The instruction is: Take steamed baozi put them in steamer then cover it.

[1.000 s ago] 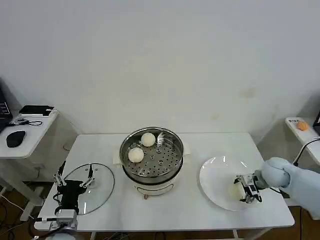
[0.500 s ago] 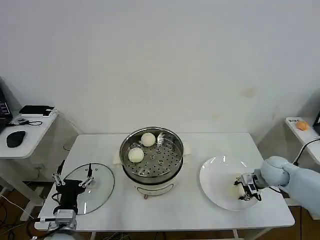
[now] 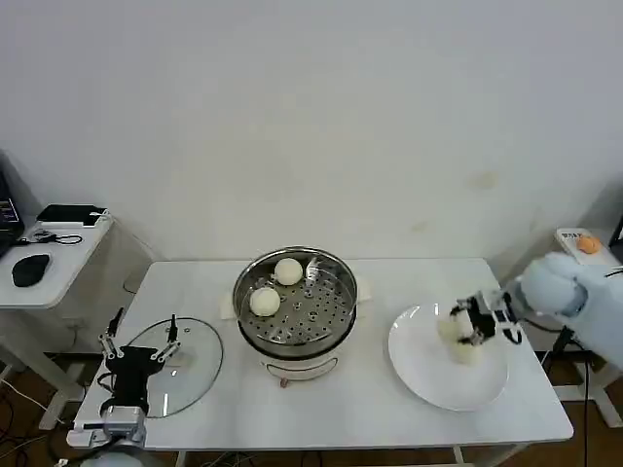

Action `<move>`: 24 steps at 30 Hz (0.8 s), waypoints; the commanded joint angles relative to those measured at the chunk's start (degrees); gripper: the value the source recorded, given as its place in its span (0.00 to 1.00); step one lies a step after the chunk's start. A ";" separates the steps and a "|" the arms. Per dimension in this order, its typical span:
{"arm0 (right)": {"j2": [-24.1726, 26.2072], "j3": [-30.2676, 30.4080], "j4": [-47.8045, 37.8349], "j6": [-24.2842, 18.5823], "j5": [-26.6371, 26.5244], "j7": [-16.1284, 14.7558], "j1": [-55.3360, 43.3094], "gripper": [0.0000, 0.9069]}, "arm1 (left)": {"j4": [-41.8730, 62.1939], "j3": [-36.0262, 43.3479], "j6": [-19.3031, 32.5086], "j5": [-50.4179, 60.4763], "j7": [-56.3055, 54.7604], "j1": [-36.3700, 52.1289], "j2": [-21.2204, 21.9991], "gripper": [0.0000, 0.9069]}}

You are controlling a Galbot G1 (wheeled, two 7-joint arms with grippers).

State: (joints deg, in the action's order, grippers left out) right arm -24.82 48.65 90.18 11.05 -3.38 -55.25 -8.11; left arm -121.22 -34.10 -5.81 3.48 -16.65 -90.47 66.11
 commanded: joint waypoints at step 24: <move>-41.01 17.60 -10.19 -6.23 -6.53 -1.76 -19.81 0.71 | -0.24 -1.50 -2.86 -6.04 0.62 -1.26 0.00 1.00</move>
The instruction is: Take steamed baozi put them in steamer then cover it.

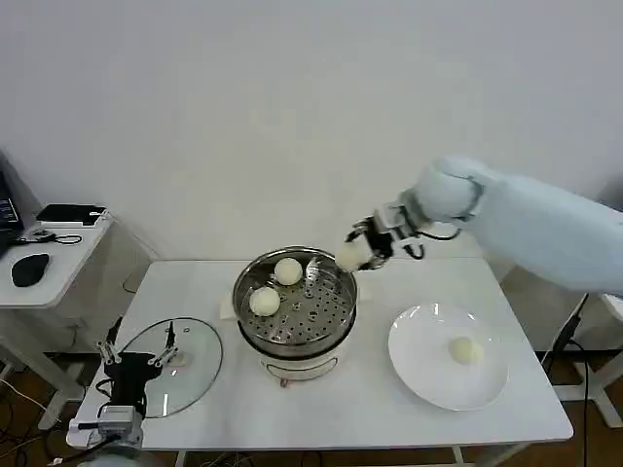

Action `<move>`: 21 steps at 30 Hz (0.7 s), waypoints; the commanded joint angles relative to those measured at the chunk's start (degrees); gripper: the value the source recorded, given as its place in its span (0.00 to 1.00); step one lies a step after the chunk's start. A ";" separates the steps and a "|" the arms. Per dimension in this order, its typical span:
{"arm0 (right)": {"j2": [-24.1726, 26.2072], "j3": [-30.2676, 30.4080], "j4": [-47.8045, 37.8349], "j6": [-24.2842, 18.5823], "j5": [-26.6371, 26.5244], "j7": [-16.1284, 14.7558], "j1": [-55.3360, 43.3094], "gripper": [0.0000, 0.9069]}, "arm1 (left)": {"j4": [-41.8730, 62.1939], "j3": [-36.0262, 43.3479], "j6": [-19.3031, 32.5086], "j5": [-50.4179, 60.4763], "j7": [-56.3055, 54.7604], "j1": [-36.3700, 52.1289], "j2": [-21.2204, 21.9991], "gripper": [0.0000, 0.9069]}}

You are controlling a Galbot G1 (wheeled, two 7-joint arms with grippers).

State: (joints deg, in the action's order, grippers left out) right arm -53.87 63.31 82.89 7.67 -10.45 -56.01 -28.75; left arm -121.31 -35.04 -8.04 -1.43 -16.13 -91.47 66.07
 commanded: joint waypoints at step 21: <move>-16.29 8.85 -5.02 -8.94 5.45 -2.04 3.64 0.71 | -0.45 -1.56 0.92 -0.63 -0.95 -1.64 0.89 1.00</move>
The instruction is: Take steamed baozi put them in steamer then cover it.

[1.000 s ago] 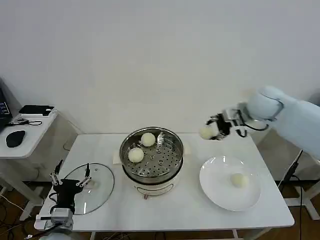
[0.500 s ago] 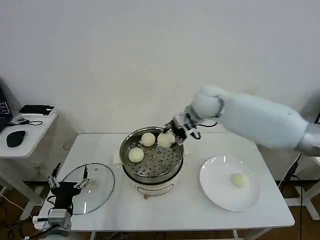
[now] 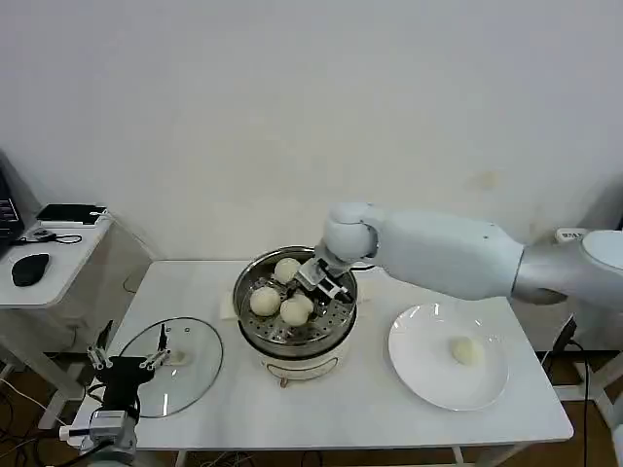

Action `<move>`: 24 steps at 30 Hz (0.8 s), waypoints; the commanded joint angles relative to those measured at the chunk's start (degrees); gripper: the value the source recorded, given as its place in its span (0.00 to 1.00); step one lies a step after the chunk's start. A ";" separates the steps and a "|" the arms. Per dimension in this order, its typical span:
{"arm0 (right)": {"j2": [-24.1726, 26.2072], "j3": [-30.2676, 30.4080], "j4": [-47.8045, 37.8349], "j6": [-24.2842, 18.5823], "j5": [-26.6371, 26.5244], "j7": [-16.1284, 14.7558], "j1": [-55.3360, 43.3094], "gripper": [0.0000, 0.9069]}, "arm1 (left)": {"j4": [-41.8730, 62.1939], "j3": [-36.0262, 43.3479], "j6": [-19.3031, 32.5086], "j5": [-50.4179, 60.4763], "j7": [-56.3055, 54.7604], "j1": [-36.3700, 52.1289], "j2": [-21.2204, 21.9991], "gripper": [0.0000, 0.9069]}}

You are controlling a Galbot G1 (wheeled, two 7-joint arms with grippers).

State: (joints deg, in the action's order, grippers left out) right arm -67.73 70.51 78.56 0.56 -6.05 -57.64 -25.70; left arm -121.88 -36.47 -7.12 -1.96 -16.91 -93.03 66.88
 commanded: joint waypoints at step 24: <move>0.41 1.39 -0.02 -5.99 0.25 0.33 -0.79 1.00 | 0.31 0.29 0.14 0.51 -0.31 0.30 0.20 1.00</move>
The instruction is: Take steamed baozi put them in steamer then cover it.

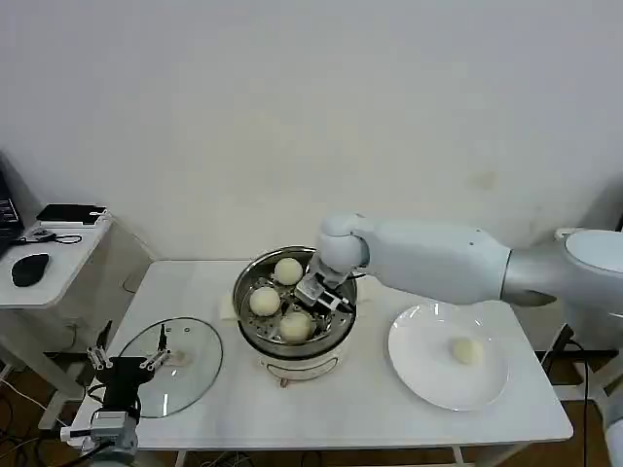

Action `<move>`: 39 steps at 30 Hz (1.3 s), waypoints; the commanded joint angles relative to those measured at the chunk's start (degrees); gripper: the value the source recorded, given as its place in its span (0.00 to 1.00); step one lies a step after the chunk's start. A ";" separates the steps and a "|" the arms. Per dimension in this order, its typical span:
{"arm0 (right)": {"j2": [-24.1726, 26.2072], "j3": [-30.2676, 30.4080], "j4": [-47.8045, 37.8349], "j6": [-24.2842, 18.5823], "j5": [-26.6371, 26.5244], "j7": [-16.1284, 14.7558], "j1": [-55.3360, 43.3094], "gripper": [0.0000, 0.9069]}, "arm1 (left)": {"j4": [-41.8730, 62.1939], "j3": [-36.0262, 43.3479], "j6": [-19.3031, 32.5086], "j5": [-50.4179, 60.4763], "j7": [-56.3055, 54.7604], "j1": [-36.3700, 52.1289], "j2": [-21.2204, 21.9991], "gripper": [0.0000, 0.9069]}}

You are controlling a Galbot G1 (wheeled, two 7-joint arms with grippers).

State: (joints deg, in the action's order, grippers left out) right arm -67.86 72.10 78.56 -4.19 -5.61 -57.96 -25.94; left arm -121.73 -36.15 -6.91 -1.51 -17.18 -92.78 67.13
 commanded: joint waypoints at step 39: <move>48.52 -16.20 6.76 19.02 4.26 4.36 23.64 1.00 | 0.35 5.01 -0.57 1.05 -0.02 3.09 -1.91 1.00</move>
State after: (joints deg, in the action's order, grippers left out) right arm -25.83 60.30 87.04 13.41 -4.26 -53.65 -14.39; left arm -121.45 -31.84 -7.47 -0.63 -17.21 -89.78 65.27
